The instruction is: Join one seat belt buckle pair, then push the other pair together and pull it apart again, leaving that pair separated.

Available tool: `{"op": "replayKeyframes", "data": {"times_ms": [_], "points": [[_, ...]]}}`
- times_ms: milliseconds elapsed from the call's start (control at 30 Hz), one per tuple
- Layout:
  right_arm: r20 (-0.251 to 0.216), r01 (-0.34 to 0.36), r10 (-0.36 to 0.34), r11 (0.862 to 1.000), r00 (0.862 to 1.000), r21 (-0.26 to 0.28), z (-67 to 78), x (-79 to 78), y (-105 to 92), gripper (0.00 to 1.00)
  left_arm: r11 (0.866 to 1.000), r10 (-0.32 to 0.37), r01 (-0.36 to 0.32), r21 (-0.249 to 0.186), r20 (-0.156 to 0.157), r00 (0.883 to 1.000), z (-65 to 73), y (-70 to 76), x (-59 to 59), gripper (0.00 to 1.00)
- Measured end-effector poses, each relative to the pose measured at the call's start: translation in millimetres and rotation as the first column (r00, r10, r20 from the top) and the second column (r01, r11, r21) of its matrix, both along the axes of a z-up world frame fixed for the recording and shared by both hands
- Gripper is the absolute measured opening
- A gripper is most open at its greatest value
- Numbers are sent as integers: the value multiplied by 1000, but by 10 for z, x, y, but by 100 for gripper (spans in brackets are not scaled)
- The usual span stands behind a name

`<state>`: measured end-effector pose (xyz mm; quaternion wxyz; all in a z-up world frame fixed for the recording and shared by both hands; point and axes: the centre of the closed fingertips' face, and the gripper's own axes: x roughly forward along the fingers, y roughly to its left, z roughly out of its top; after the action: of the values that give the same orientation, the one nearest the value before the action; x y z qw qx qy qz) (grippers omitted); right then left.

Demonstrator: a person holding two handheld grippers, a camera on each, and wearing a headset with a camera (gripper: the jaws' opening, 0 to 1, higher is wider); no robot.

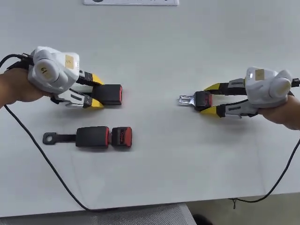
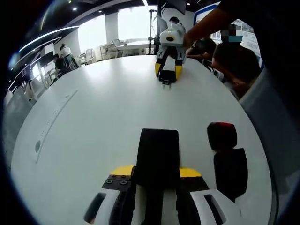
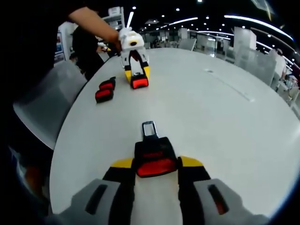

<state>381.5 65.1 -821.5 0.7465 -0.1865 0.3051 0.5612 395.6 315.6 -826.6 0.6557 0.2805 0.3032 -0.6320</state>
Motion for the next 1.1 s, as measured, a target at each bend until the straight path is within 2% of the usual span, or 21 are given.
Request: {"op": "replayKeyframes", "data": {"times_ms": [100,333,1100], "points": [[-7,19,-19,999,1000,26,9,12,34,35,1000,0,0,2,-2,1000,9,-4,11,34],[-2,9,-9,998,1000,60,6,57,162,35,1000,7,-7,14,-11,1000,19,-9,29,34],[5,-1,0,986,1000,165,42,185,746,35,999,3,-2,44,-20,1000,26,-11,116,34]]}}
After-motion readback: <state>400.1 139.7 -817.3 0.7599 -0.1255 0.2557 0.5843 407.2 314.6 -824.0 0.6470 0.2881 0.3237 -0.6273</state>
